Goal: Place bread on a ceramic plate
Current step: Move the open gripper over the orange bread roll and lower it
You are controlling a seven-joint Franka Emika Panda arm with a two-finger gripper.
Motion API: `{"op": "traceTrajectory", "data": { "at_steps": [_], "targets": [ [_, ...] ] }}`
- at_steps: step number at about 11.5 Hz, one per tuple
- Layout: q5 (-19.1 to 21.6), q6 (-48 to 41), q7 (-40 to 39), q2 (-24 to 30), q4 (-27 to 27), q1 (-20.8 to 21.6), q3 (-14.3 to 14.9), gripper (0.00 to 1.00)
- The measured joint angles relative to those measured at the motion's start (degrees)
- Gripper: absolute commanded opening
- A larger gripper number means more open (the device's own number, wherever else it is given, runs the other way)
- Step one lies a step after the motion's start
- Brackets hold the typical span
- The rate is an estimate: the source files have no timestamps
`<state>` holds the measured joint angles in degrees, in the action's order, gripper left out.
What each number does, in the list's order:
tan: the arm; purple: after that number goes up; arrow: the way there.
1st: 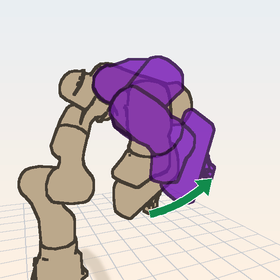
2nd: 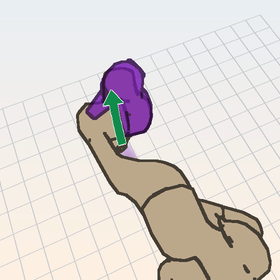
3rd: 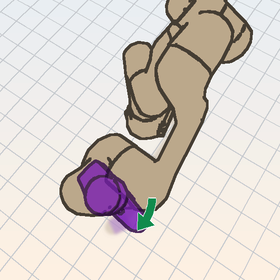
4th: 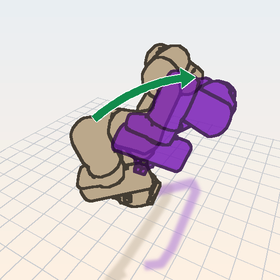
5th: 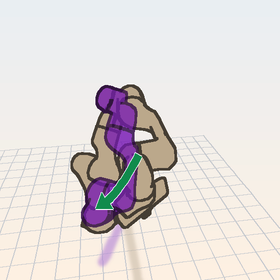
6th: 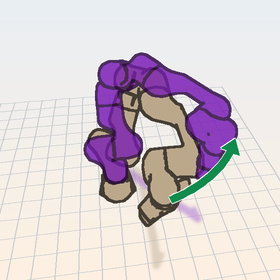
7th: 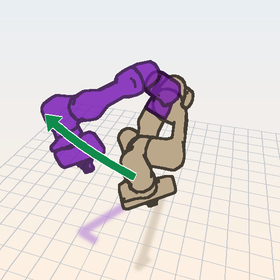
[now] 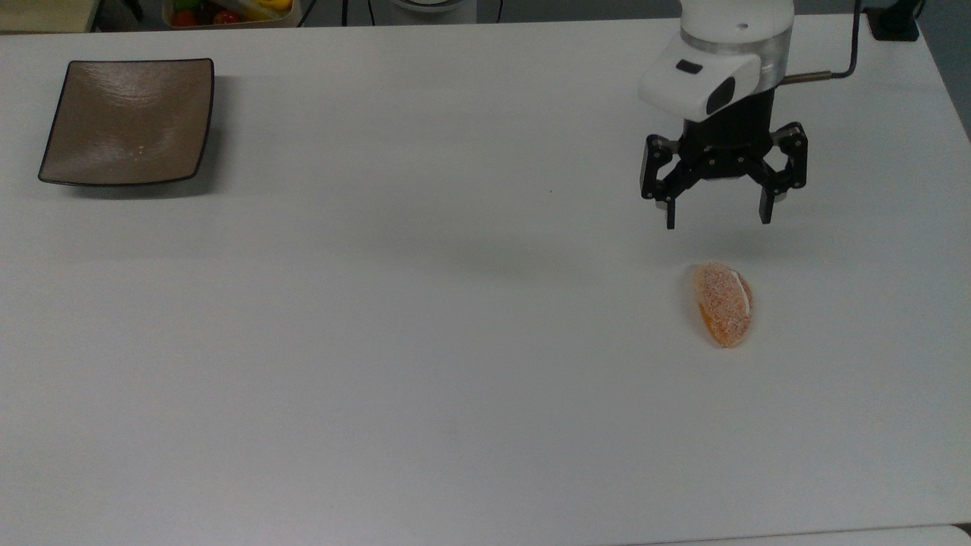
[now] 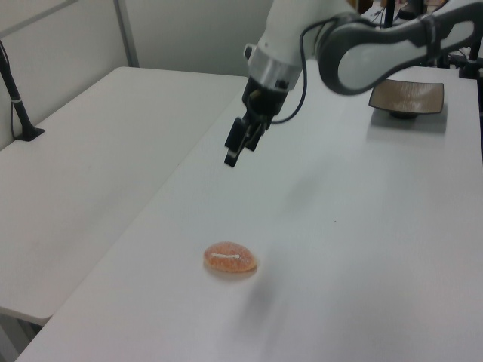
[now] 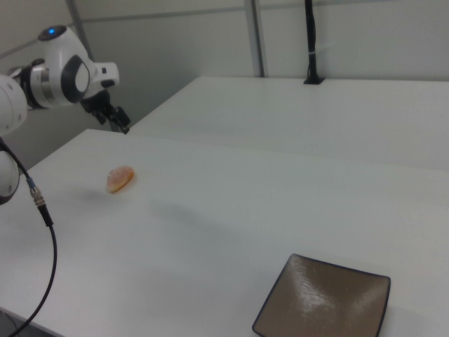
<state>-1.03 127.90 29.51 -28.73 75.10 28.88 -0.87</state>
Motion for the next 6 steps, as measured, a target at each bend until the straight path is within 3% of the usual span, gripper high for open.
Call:
{"op": "traceTrajectory", "data": {
  "at_steps": [6],
  "targets": [
    [0.0,10.48,0.29,-8.61,-0.06,2.76,-0.04,1.0]
  ]
}}
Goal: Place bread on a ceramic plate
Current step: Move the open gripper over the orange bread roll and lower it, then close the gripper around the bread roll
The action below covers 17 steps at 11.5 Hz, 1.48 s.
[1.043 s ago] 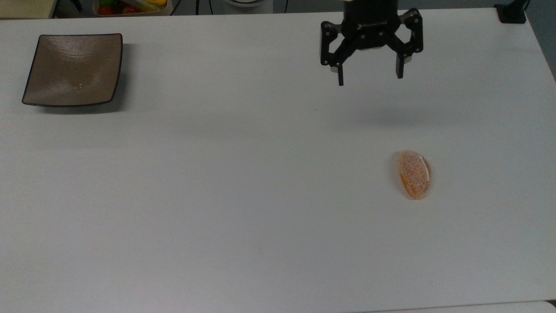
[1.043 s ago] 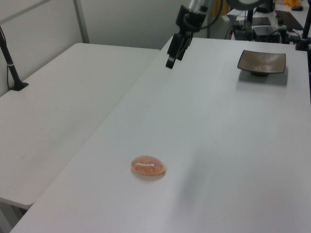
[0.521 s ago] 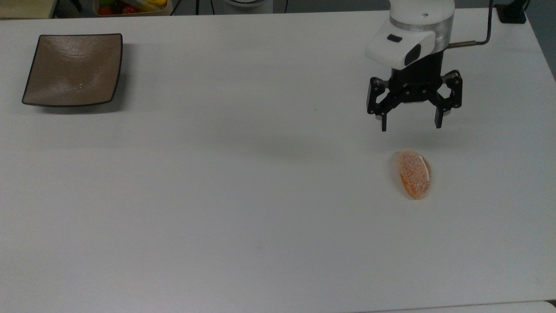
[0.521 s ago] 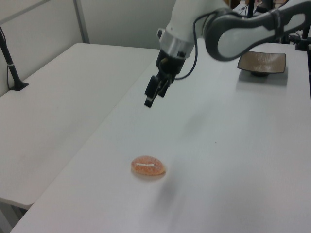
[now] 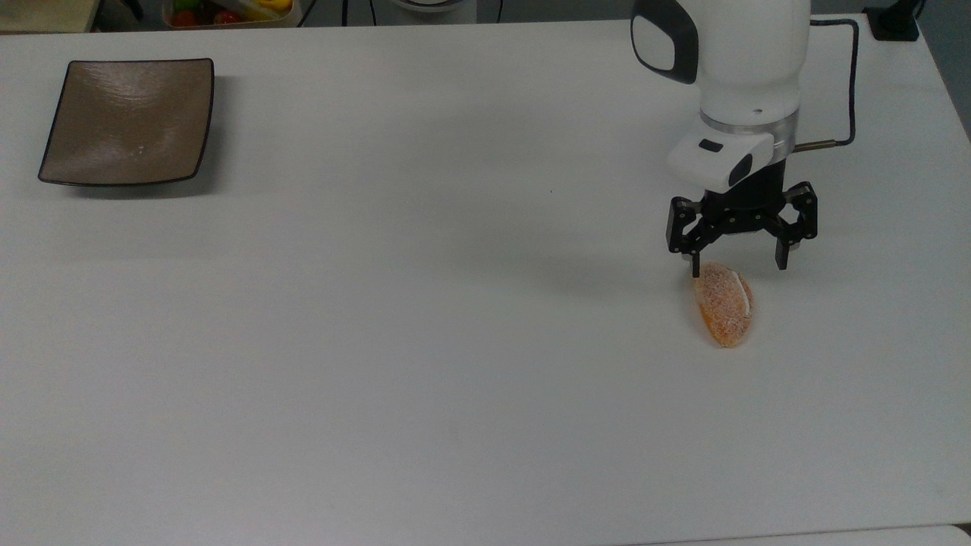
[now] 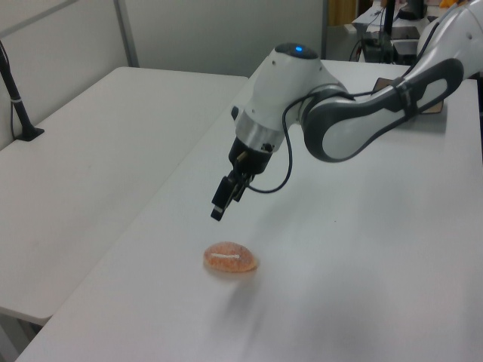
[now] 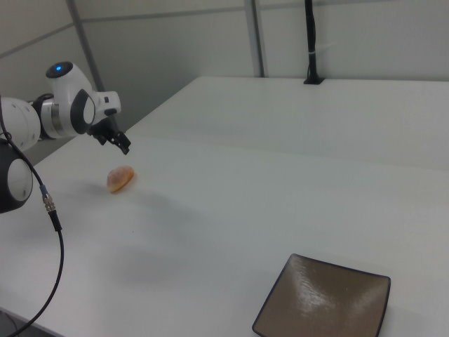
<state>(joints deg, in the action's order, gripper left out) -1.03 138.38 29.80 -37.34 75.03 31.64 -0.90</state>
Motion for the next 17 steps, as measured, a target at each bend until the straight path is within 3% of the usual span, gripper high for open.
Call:
{"op": "traceTrajectory", "data": {
  "at_steps": [3,12,14,17],
  "targets": [
    [-0.04,2.91,0.01,-2.96,-0.05,1.15,-0.01,1.0],
    [-7.26,6.44,1.34,-7.52,-0.09,2.38,-0.02,1.0],
    [-8.36,6.49,1.34,-8.27,-0.09,2.41,-0.02,0.87],
    [-10.35,6.53,1.37,-8.93,-0.09,2.42,-0.02,0.53]
  ]
}}
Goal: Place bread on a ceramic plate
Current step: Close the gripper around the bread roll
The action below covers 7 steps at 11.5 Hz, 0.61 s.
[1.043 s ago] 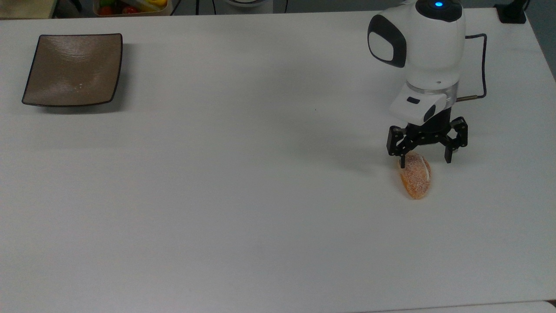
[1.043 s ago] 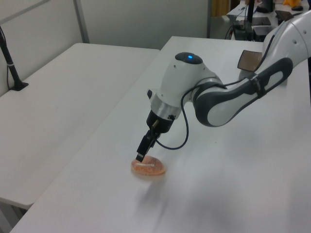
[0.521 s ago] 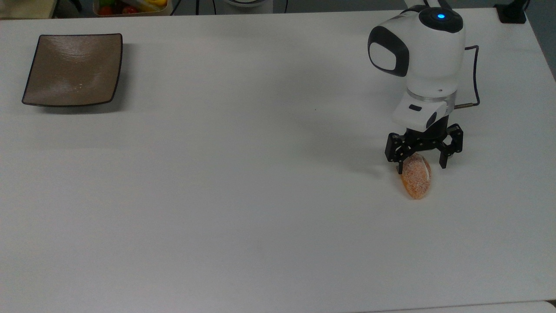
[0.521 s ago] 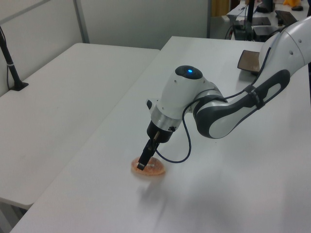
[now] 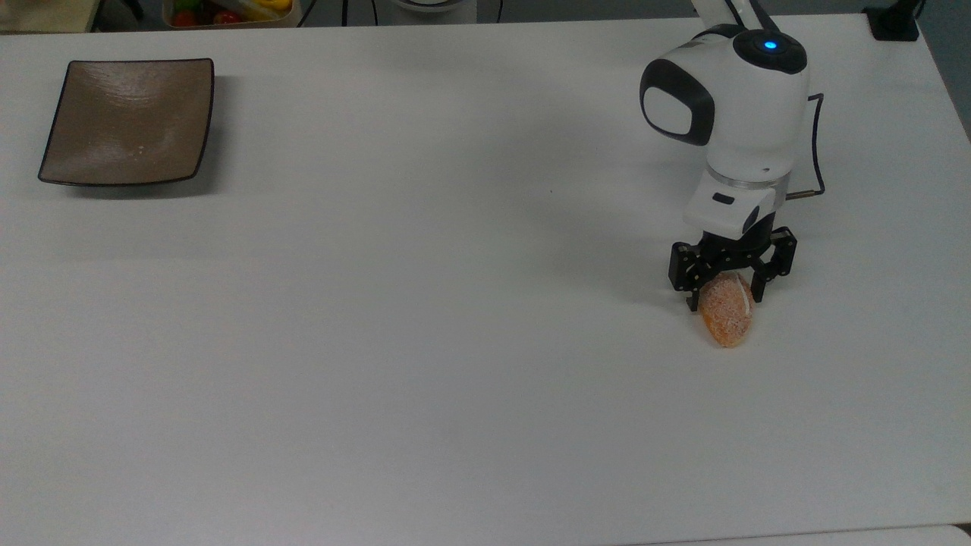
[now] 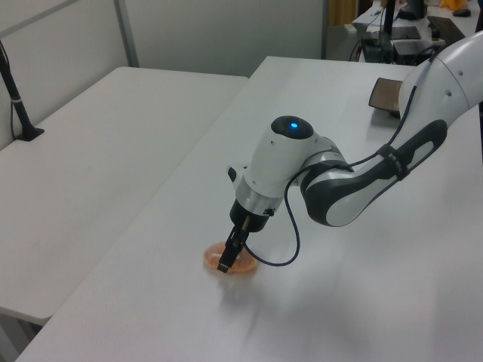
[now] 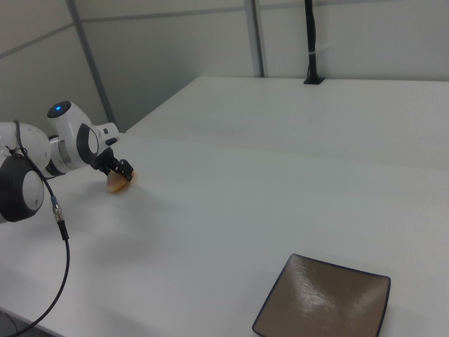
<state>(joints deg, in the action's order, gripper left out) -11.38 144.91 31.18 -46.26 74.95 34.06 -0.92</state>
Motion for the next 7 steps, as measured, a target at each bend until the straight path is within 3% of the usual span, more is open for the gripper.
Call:
{"op": "traceTrajectory", "data": {
  "at_steps": [1,3,7],
  "targets": [
    [-0.26,0.0,0.0,-0.14,0.0,0.05,-0.03,0.41],
    [-0.34,0.0,0.0,-0.19,-0.01,0.25,-0.05,0.28],
    [-0.34,0.03,0.4,0.3,-0.05,0.06,-0.04,0.27]
  ]
}}
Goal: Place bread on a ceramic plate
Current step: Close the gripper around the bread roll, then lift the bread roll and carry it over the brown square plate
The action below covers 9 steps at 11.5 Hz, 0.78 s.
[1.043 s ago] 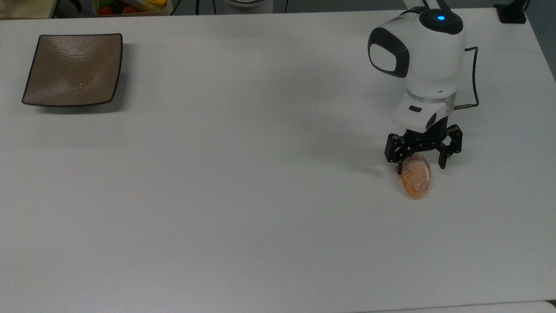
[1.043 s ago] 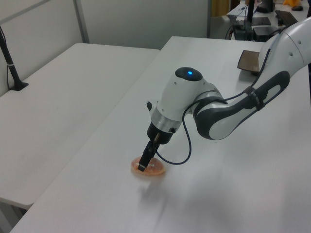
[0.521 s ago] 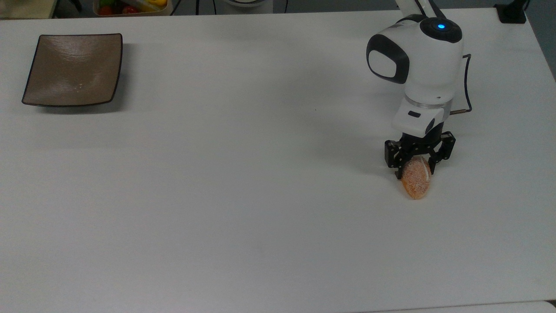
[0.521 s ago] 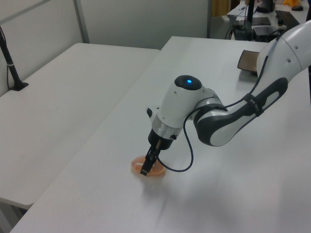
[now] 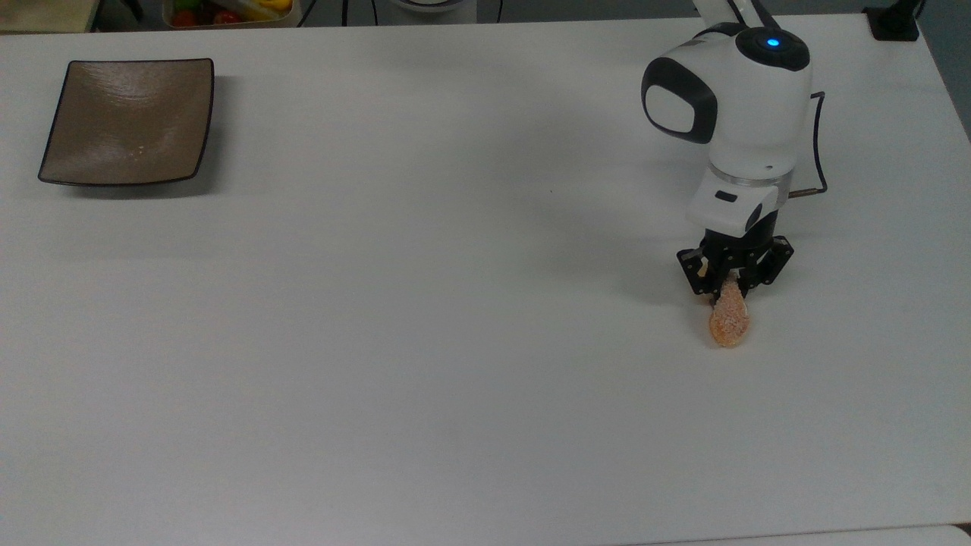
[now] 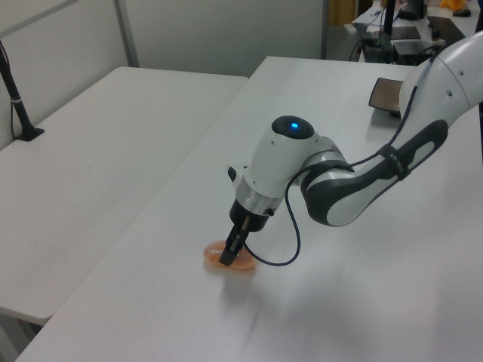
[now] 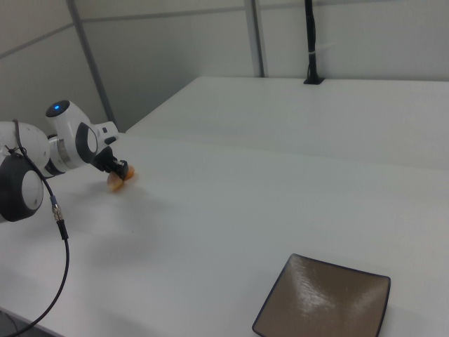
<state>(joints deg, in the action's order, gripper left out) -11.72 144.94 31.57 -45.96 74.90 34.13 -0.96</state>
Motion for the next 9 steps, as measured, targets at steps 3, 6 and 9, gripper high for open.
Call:
{"op": "traceTrajectory", "data": {
  "at_steps": [3,6,9],
  "targets": [
    [0.32,0.01,0.46,5.45,1.46,-0.87,0.01,0.28],
    [2.85,-2.92,0.53,15.0,6.74,-2.7,0.06,0.28],
    [6.1,-12.6,0.52,23.39,8.42,-5.36,0.11,0.29]
  ]
}}
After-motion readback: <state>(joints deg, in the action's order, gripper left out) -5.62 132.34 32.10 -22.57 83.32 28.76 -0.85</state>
